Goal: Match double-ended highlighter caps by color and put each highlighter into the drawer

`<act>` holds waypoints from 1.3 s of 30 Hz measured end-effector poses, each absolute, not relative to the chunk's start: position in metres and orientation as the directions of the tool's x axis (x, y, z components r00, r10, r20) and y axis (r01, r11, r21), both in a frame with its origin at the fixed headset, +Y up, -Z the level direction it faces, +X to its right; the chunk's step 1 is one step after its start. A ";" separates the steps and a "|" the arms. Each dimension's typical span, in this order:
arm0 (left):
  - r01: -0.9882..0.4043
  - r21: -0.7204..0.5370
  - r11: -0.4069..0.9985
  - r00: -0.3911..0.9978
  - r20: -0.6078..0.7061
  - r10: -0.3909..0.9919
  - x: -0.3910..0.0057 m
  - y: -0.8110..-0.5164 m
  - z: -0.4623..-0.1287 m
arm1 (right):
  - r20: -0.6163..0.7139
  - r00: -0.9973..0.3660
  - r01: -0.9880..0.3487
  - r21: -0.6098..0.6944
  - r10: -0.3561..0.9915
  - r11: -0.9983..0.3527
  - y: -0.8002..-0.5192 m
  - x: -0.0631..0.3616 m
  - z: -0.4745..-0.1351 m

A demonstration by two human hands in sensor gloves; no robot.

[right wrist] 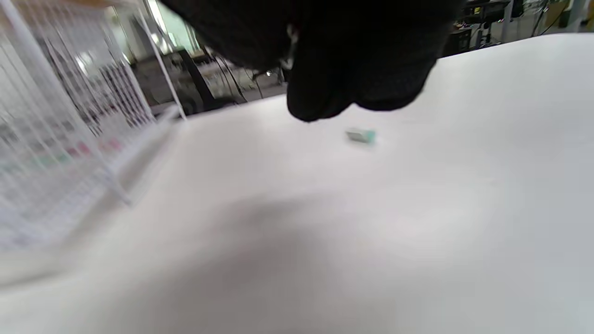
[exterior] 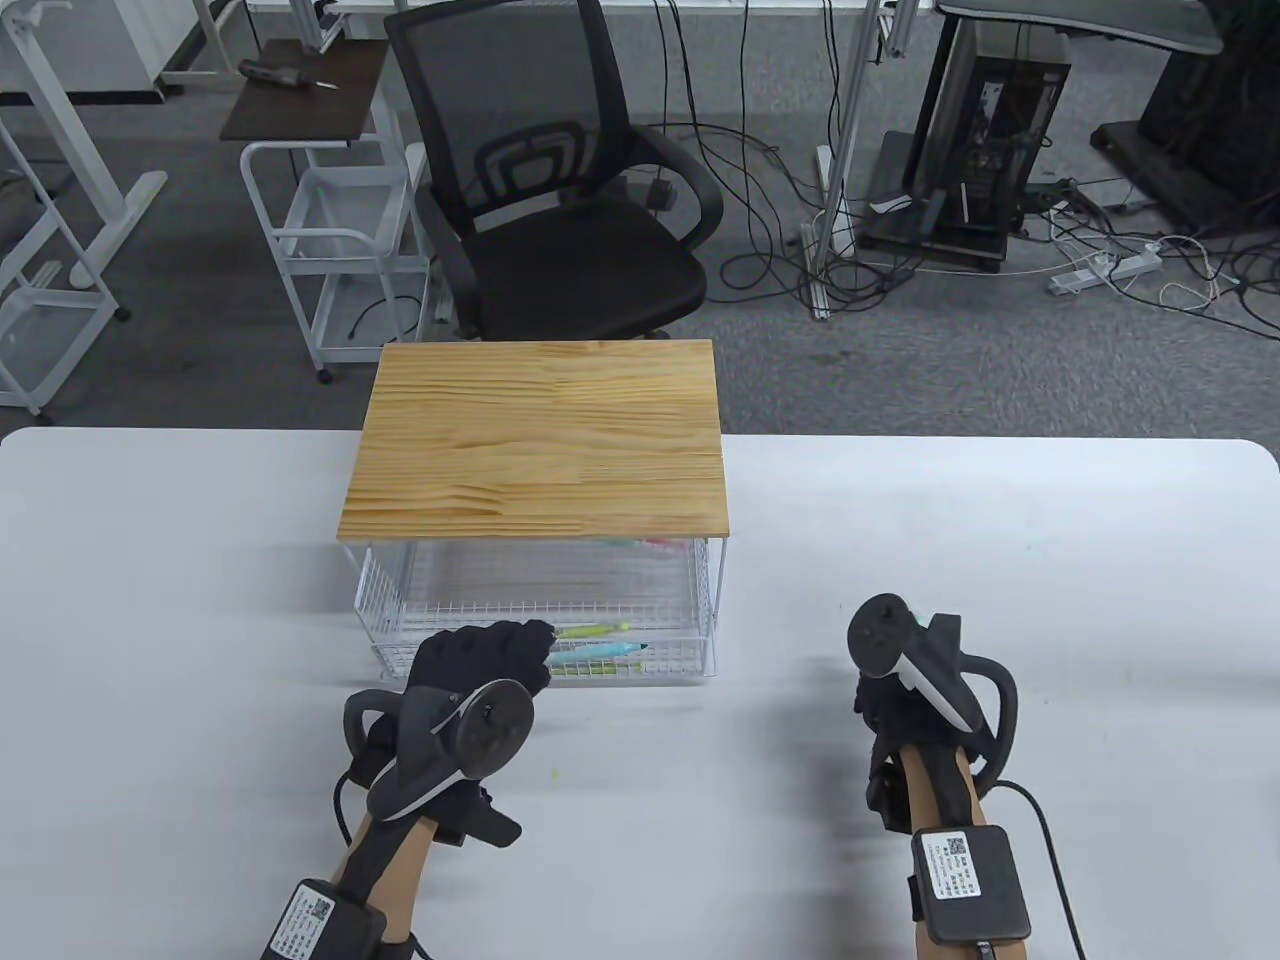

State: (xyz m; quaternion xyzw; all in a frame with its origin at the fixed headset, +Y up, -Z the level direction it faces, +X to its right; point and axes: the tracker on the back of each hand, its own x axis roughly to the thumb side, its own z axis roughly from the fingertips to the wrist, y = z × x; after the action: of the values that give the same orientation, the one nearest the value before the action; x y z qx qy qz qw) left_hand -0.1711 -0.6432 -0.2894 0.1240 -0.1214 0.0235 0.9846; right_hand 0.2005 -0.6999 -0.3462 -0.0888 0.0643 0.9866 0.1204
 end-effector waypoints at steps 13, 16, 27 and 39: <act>-0.049 0.255 0.966 0.959 0.284 -0.026 -0.160 -0.643 -0.285 | 0.137 -0.579 -0.815 -0.050 0.804 -0.578 -0.675 0.167 -0.328; -0.044 0.265 0.963 0.954 0.298 -0.038 -0.156 -0.642 -0.283 | 0.176 -0.523 -0.846 0.010 0.834 -0.533 -0.676 0.154 -0.324; -0.025 0.282 0.959 0.947 0.313 -0.068 -0.150 -0.642 -0.279 | 0.277 -0.535 -0.823 0.044 0.798 -0.567 -0.676 0.123 -0.315; -0.003 0.285 0.959 0.943 0.319 -0.092 -0.145 -0.643 -0.278 | 0.303 -0.528 -0.820 0.060 0.793 -0.569 -0.676 0.115 -0.311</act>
State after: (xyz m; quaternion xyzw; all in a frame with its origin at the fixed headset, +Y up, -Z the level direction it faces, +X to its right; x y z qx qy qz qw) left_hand -0.1450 -0.6428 -0.2779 0.1419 -0.1670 -0.0228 0.9754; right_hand 0.1150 -0.6765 -0.3114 0.1500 -0.0450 0.8730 0.4619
